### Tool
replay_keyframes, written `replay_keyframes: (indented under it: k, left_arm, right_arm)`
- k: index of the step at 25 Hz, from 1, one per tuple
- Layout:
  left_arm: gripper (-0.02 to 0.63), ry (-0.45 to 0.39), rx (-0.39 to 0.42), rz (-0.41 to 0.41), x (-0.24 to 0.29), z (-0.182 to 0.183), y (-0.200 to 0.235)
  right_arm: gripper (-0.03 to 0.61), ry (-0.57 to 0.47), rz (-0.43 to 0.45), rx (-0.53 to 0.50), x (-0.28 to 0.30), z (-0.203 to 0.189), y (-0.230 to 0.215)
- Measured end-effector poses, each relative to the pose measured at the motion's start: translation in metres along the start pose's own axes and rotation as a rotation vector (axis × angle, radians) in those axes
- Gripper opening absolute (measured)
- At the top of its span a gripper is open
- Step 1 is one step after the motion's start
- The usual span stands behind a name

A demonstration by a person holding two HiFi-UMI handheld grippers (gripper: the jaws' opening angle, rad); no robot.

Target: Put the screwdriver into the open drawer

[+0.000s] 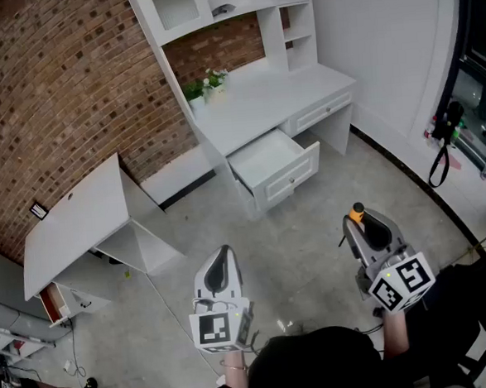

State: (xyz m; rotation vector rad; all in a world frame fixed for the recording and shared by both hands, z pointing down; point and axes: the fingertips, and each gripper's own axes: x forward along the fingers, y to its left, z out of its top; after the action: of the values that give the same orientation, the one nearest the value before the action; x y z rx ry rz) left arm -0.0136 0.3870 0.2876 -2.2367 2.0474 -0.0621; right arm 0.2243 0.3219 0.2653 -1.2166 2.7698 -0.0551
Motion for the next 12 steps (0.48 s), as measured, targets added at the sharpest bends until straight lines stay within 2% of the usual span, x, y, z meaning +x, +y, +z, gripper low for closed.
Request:
replay_keyframes:
  k: [12]
  left_arm:
    - [0.009,0.002,-0.006,0.005,0.008,0.001,-0.016]
  right_arm:
    - [0.114,-0.006,0.007,-0.004,-0.005,0.0,-0.015]
